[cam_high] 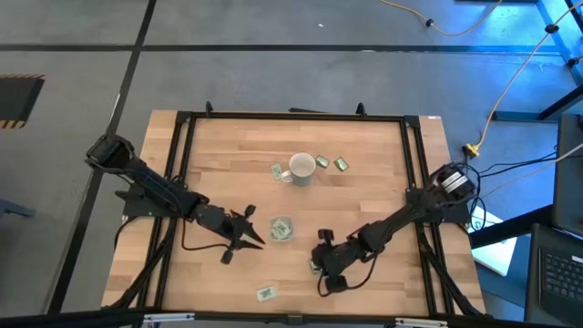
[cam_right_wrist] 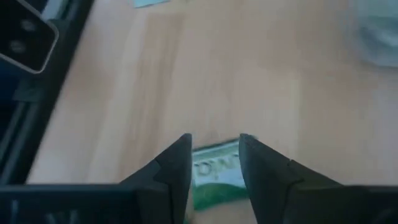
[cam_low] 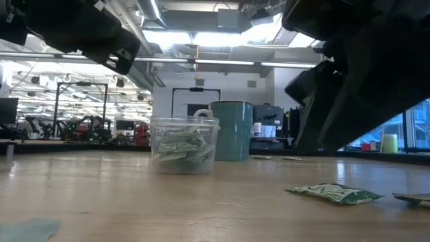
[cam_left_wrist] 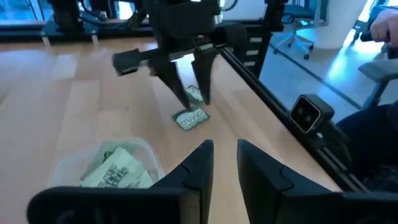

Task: Pick and place Stevia / Truvia into bins
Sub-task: Put the green stevia packet into the transparent bin

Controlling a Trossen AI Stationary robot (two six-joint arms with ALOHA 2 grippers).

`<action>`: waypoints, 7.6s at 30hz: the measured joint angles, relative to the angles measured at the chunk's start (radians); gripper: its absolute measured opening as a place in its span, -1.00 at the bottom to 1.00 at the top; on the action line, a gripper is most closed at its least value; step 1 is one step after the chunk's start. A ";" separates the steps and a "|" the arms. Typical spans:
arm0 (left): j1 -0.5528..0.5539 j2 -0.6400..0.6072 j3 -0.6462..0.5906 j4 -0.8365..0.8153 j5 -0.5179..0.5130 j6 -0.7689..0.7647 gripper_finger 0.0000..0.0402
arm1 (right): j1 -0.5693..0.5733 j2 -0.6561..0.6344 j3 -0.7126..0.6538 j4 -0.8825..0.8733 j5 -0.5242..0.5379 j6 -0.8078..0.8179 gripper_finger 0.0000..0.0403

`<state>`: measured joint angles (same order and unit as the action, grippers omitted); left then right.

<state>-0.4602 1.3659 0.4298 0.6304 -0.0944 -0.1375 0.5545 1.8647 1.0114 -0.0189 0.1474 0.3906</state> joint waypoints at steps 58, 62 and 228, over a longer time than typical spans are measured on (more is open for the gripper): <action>-0.016 0.001 -0.002 -0.067 -0.016 -0.007 -0.67 | -0.001 0.013 0.053 -0.174 0.035 -0.031 -0.99; -0.016 0.001 -0.002 -0.066 -0.016 -0.007 -0.67 | -0.001 0.001 0.053 -0.164 0.036 -0.033 -1.00; -0.018 0.001 -0.002 -0.171 0.061 -0.068 -0.67 | 0.162 -0.050 0.054 -0.371 0.027 0.276 -0.48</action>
<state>-0.4782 1.3668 0.4274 0.4589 -0.0338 -0.2053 0.7168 1.8145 1.0649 -0.3899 0.1741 0.6662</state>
